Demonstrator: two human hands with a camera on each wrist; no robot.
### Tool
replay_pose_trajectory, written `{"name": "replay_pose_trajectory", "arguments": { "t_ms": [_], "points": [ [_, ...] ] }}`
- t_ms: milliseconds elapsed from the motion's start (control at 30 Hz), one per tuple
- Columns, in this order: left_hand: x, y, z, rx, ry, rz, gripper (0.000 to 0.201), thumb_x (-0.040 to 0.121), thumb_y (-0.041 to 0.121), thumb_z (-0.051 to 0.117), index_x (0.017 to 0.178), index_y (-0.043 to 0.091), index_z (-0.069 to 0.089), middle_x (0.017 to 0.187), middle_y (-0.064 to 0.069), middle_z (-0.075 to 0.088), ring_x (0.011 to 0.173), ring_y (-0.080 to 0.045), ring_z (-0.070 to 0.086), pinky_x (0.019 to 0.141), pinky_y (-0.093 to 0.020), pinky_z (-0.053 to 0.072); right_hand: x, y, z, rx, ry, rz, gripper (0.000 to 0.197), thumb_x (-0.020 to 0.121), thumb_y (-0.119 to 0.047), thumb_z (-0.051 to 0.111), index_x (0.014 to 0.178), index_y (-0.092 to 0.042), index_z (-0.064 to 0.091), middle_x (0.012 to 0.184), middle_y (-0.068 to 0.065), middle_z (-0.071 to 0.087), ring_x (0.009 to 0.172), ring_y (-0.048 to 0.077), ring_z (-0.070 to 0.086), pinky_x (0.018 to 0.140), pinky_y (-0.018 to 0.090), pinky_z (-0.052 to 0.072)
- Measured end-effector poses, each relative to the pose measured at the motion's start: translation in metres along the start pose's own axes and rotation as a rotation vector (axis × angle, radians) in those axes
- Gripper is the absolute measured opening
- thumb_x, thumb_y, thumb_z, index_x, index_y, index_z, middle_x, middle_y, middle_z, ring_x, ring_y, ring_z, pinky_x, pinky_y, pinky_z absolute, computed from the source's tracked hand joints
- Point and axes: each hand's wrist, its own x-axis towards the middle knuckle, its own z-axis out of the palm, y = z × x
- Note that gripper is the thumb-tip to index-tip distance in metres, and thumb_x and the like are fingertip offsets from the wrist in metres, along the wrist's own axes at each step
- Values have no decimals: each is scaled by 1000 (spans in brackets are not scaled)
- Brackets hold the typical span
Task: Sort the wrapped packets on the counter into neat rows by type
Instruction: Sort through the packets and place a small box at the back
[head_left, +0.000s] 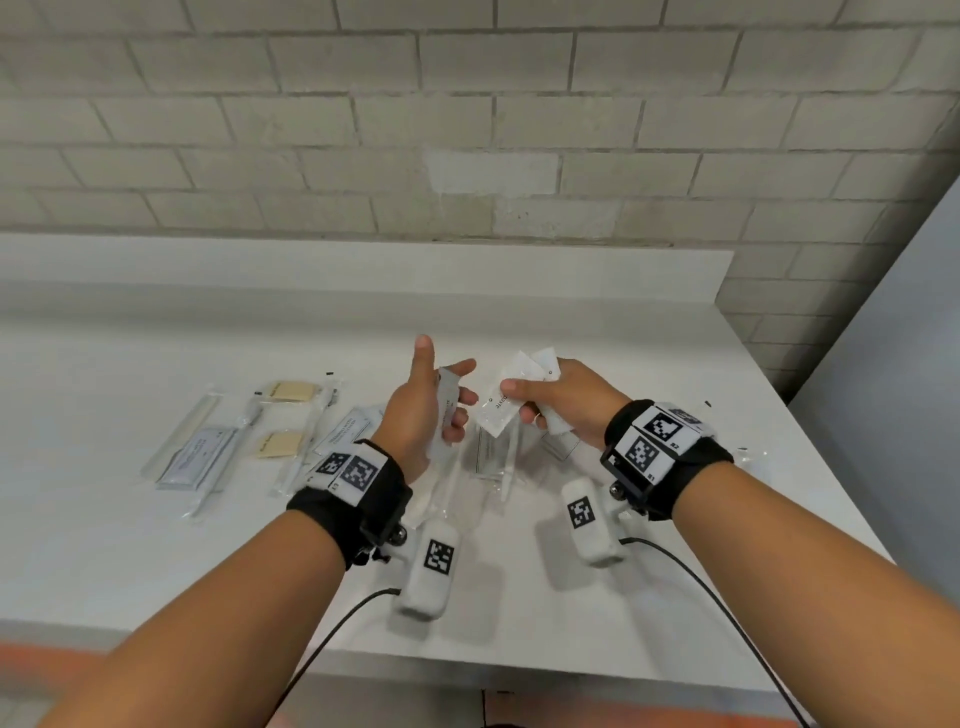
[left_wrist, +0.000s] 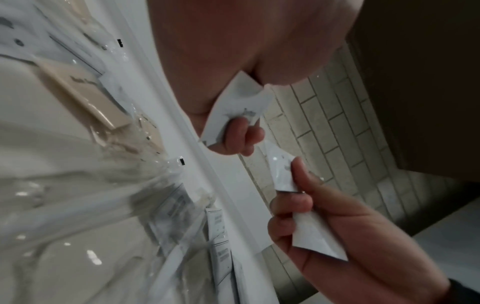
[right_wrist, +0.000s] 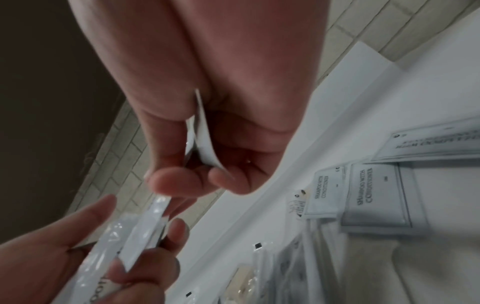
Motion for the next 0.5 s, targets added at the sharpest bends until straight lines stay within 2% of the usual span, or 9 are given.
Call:
{"name": "replay_pose_trajectory", "arguments": {
  "t_ms": [67, 133, 200, 233, 267, 333, 400, 433, 500],
  "points": [
    [-6, -2, -6, -30, -48, -49, 83, 90, 72, 19, 129, 11, 59, 80, -9, 54, 54, -15, 45, 44, -24, 34, -5, -4, 10, 11, -63, 9, 5, 88, -14, 65, 87, -10, 63, 63, -4, 67, 49, 7, 58, 49, 20, 42],
    [-12, -5, -11, -59, -163, -124, 91, 85, 78, 15, 134, 12, 54, 92, -14, 58, 58, -19, 54, 45, -23, 40, -12, -8, 18, 21, -134, 45, 5, 90, -11, 63, 94, -8, 63, 71, 0, 70, 51, 7, 62, 48, 17, 45],
    [-21, -4, -13, -95, -288, -185, 98, 81, 82, 8, 136, 13, 52, 113, -15, 67, 82, -26, 69, 60, -27, 54, -19, -11, 24, 35, -207, 82, 15, 91, -9, 61, 104, -4, 64, 78, 5, 73, 55, 10, 65, 46, 16, 47],
    [-27, -1, -14, -102, -337, -201, 99, 82, 81, 4, 133, 14, 56, 117, -14, 69, 94, -27, 71, 70, -29, 57, -21, -12, 26, 38, -222, 93, 20, 90, -7, 61, 109, -1, 63, 85, 9, 73, 57, 12, 65, 45, 16, 47],
    [-33, 2, -14, -101, -373, -208, 99, 82, 80, 1, 127, 15, 60, 114, -13, 71, 97, -25, 72, 74, -28, 58, -23, -13, 28, 32, -216, 95, 24, 89, -5, 62, 112, 2, 63, 90, 13, 72, 59, 14, 65, 44, 16, 47],
    [-41, 5, -14, -108, -397, -211, 98, 84, 78, -1, 120, 14, 64, 98, -12, 75, 78, -22, 73, 62, -24, 57, -25, -13, 29, -8, -174, 71, 29, 86, -3, 65, 114, 5, 63, 97, 18, 71, 60, 14, 64, 47, 17, 49],
    [-40, 1, -18, -106, -362, -197, 98, 84, 78, 2, 117, 14, 67, 83, -12, 72, 56, -20, 59, 46, -20, 45, -25, -14, 29, -62, -143, 49, 28, 85, -2, 67, 112, 3, 64, 104, 20, 71, 59, 14, 63, 50, 18, 50],
    [-38, -3, -20, -98, -333, -187, 96, 84, 79, 6, 121, 13, 65, 84, -13, 68, 55, -20, 52, 44, -21, 39, -25, -14, 29, -78, -129, 48, 26, 85, -1, 66, 110, 0, 64, 104, 17, 71, 57, 13, 63, 49, 19, 49],
    [-32, -12, -23, -86, -252, -187, 91, 85, 78, 17, 130, 9, 55, 92, -16, 62, 60, -21, 51, 43, -23, 38, -26, -14, 29, -73, -67, 44, 27, 87, 0, 64, 111, -8, 58, 96, 13, 69, 51, 13, 62, 44, 20, 47]
  ]
}}
